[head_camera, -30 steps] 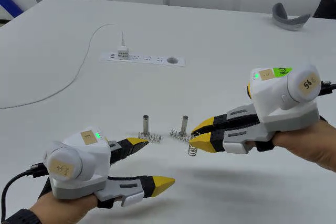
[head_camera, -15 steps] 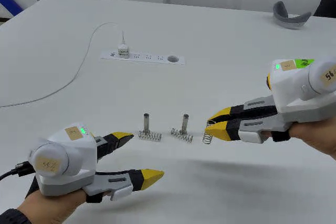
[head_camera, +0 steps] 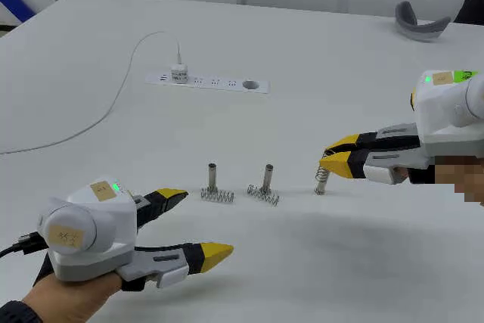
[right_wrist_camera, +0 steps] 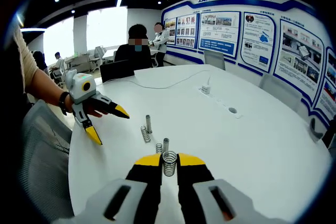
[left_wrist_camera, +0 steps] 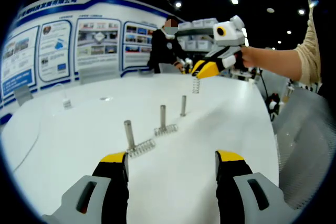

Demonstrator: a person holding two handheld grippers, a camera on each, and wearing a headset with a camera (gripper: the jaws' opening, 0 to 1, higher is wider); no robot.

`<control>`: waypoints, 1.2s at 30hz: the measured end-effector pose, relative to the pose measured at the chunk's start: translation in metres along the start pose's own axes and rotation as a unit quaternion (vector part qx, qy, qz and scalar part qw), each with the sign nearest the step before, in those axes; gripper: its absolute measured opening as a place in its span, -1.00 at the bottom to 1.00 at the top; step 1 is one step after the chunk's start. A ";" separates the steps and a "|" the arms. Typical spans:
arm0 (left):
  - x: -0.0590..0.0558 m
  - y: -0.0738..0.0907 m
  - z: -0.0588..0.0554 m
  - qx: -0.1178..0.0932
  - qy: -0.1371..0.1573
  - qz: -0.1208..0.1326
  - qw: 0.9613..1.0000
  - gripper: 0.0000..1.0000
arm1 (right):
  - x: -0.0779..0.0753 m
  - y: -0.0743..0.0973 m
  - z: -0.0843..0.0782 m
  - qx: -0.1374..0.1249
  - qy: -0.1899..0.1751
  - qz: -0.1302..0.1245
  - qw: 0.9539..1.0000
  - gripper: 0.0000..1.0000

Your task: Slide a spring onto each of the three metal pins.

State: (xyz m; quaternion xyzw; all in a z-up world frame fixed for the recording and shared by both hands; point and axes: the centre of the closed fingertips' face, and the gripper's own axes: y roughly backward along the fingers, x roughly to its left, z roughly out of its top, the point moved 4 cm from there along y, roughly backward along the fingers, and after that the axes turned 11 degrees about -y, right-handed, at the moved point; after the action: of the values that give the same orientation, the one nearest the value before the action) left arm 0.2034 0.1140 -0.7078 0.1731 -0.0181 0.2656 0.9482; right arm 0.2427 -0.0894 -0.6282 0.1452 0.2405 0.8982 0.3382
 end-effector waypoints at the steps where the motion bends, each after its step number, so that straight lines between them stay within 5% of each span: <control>1: 0.000 0.000 0.000 0.000 0.000 0.000 1.000 0.36 | -0.002 0.000 0.000 -0.002 -0.001 -0.003 1.000 -0.76; 17: 0.001 0.002 -0.002 0.004 0.001 0.003 1.000 0.35 | -0.033 -0.005 -0.001 -0.018 -0.023 -0.067 0.997 -0.76; 36: 0.002 0.003 -0.002 0.007 0.003 0.003 1.000 0.34 | -0.040 -0.018 -0.016 -0.014 -0.044 -0.072 0.996 -0.76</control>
State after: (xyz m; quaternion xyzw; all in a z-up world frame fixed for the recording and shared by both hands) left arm 0.2032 0.1178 -0.7087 0.1793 -0.0143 0.2692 0.9461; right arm 0.2752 -0.1102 -0.6553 0.1620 0.2224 0.8674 0.4146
